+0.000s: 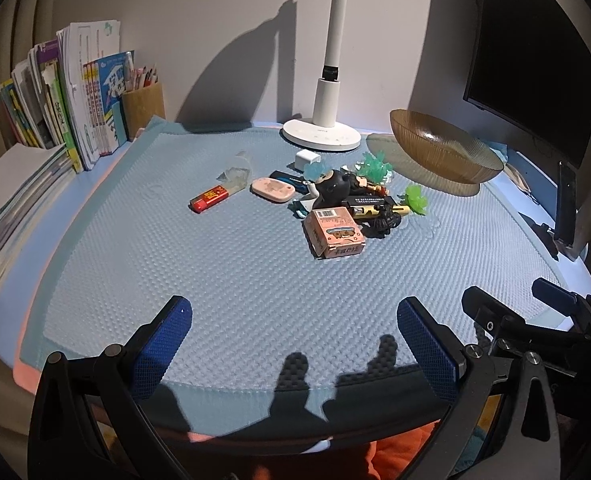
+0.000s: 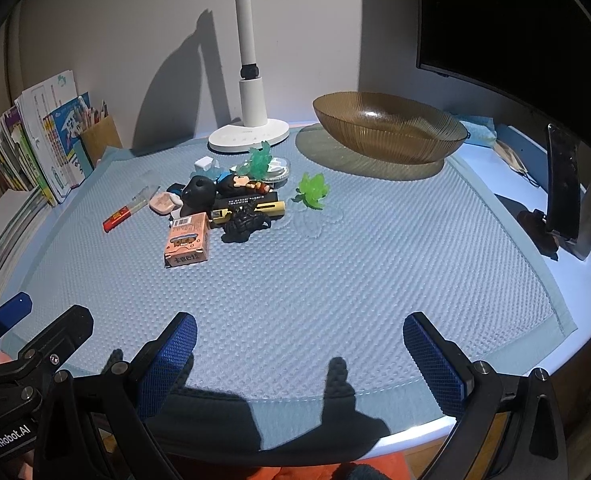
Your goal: Organize rigid objects
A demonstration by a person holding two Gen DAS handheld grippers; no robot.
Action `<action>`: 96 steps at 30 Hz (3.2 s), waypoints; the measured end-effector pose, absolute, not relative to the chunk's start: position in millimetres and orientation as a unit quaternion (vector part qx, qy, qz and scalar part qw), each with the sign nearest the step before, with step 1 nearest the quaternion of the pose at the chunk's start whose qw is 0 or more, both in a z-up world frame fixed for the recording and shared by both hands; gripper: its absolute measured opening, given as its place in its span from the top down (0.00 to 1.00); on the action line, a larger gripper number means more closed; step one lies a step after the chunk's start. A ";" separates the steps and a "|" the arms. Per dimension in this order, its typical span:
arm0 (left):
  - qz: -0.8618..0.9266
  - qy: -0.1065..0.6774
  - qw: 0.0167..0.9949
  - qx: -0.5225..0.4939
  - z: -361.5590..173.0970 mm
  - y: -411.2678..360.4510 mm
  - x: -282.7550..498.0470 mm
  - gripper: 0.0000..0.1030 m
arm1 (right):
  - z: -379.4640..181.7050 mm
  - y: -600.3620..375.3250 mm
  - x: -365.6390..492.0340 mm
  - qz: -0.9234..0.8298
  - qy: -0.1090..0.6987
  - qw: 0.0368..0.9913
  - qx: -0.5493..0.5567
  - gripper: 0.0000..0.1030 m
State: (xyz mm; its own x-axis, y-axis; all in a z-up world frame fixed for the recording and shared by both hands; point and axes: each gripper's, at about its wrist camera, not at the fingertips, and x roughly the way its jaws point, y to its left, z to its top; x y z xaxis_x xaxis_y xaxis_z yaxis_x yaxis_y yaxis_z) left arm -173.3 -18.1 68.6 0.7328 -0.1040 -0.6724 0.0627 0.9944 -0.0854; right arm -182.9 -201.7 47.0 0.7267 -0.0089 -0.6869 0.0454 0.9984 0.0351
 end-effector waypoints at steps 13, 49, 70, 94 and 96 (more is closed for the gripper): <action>-0.047 0.372 0.927 -0.030 60.3 -19.1 -168.2 0.01 | 39.2 -200.8 -176.7 -0.011 0.382 0.924 0.030 0.00; -0.074 0.453 0.888 -0.014 13.1 -56.5 -34.6 0.16 | 14.6 -238.8 20.4 0.040 0.460 0.887 0.018 0.38; -0.106 0.428 0.897 -0.030 24.9 -54.3 -52.8 0.63 | 32.5 -279.4 -23.9 0.038 0.422 0.905 0.043 0.80; -0.096 0.409 0.908 0.005 26.7 -56.5 -62.1 0.64 | 2.9 -251.7 -49.8 0.051 0.421 0.906 -0.020 0.71; -0.101 0.392 0.915 0.005 39.8 -57.3 -64.5 0.64 | 15.9 -255.6 -55.3 0.053 0.401 0.914 -0.019 0.71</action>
